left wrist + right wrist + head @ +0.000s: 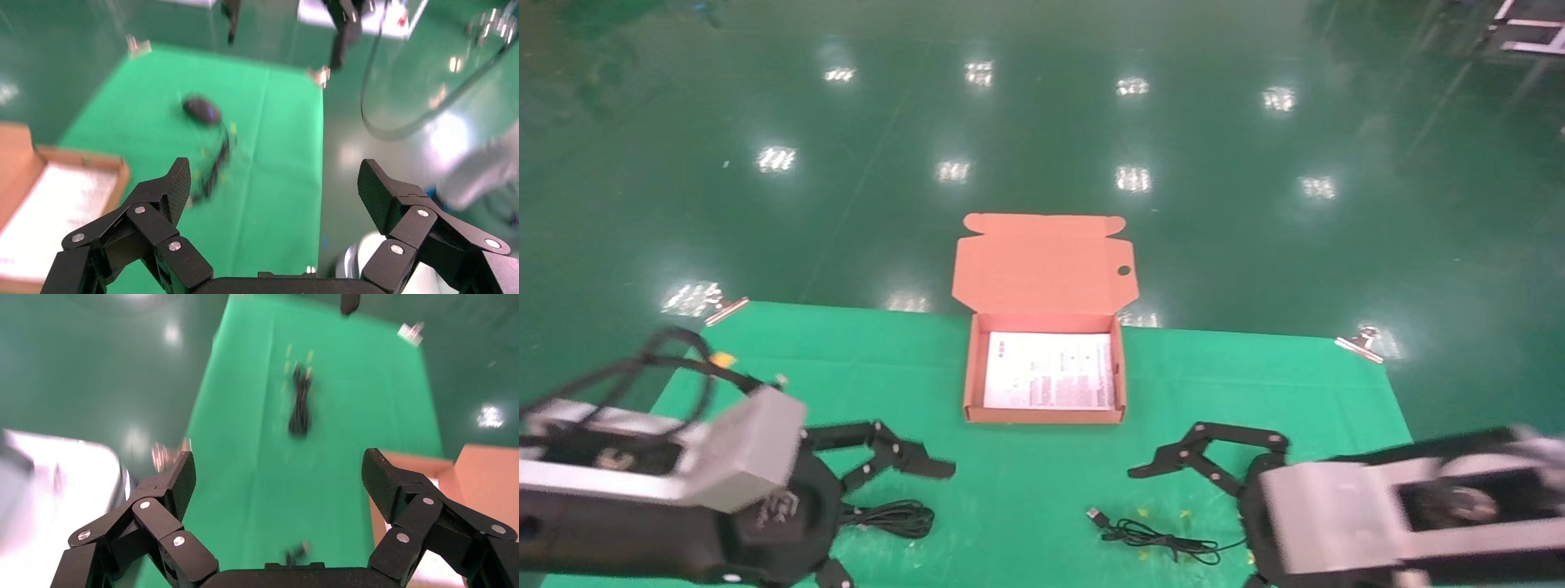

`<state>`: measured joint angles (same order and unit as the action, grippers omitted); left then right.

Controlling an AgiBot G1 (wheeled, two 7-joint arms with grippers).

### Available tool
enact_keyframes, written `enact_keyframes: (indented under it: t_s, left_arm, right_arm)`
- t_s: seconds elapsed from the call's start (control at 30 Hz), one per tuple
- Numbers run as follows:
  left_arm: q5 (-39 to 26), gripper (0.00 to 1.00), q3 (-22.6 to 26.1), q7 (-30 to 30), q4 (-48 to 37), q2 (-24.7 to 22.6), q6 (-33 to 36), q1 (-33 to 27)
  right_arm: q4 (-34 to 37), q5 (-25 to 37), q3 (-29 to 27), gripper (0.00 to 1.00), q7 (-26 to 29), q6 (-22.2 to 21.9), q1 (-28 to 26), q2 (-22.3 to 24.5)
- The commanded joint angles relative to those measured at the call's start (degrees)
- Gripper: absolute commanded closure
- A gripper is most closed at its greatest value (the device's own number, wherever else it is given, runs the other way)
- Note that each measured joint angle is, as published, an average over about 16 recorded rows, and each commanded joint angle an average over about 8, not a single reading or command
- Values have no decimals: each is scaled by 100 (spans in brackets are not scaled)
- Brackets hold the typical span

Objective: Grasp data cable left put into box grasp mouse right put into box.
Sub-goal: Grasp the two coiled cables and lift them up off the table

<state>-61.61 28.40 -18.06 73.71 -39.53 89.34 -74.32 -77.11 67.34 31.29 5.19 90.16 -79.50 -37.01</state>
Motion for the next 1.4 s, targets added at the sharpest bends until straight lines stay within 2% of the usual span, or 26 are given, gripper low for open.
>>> enact_keyframes:
  t_s: [0.03, 0.37, 0.63, 0.8, 1.0, 1.17, 1.4]
  left_arm:
    - [-271, 0, 169, -112, 4, -70, 36, -169]
    - [-1692, 0, 1223, -247, -172, -542, 81, -892]
    - [-3004, 0, 1963, -124, -406, -979, -94, -1283]
    - [-3966, 0, 2323, -133, -391, -1251, -392, -1333]
    - [-4751, 0, 2549, -391, -540, -1461, -942, -1101]
    - [-5070, 0, 2579, -545, -802, -1571, -1442, -880]
    - [-5162, 0, 2570, -730, -1513, -1789, -1764, -734]
  right_arm:
    - [-18, 337, 287, 0, -117, 35, -290, -72]
    - [-65, 1775, 1854, 0, -748, -51, -1277, -487]
    - [-75, 2534, 2539, 0, -1032, -317, -1322, -760]
    - [-68, 3029, 2741, 0, -880, -677, -1126, -893]
    - [-55, 3814, 2908, 0, -548, -1408, -738, -1069]
    - [-20, 4403, 3013, 0, -126, -1884, -468, -1259]
    - [159, 4861, 3065, 0, 534, -2176, -276, -1549]
